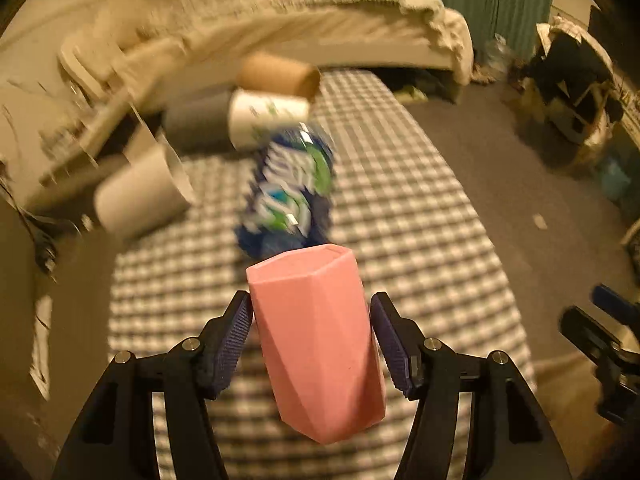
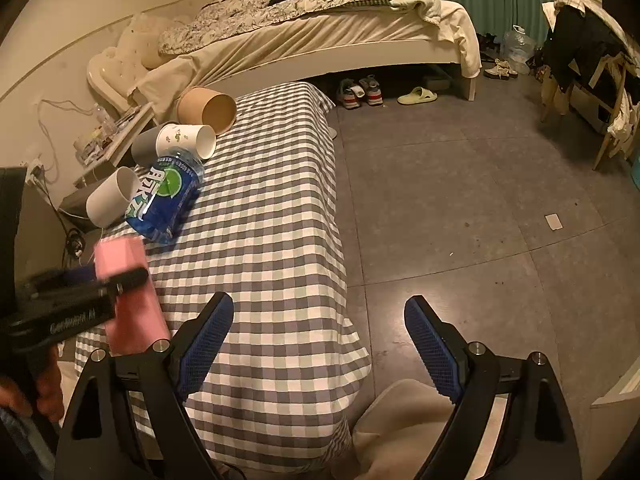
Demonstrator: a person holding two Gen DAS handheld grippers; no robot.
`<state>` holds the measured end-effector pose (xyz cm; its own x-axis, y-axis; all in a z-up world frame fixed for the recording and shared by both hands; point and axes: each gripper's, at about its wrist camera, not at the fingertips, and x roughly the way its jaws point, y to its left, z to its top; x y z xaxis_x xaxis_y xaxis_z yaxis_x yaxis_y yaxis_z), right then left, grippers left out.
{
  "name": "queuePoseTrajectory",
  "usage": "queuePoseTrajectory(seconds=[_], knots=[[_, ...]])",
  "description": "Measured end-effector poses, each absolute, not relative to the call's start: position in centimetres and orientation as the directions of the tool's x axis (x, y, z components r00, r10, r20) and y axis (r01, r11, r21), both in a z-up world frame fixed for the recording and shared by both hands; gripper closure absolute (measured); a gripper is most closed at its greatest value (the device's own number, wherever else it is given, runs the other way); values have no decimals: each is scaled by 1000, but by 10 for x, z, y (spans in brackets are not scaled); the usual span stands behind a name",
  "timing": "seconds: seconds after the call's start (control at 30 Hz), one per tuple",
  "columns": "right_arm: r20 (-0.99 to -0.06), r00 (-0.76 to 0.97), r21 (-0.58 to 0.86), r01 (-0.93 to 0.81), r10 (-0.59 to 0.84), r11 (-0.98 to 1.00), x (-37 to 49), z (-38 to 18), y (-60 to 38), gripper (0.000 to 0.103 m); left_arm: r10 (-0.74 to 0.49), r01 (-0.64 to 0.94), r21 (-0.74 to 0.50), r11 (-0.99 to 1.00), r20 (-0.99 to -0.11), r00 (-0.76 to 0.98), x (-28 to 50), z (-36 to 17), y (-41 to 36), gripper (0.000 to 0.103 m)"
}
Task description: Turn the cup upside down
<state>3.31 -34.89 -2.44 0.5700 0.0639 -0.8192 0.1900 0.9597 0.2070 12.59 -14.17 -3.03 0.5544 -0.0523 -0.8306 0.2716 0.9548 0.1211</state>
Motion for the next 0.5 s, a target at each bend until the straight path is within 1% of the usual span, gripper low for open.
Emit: queuePoseTrajectory(seconds=[0.07, 0.2, 0.37, 0.5], knots=[[-821, 568, 204, 191, 61, 960, 34, -25, -349, 16, -31, 254, 170, 952, -773, 634, 122, -31, -142, 40], [-823, 564, 200, 193, 58, 961, 36, -27, -349, 16, -48, 231, 152, 961, -732, 680, 113, -38, -134, 41], [-827, 560, 188, 190, 51, 964, 39, -28, -347, 16, -96, 262, 109, 959, -744, 661, 87, -41, -128, 44], [-828, 559, 177, 184, 46, 967, 42, -28, -343, 16, -99, 267, 106, 958, -751, 653, 79, -38, -129, 44]])
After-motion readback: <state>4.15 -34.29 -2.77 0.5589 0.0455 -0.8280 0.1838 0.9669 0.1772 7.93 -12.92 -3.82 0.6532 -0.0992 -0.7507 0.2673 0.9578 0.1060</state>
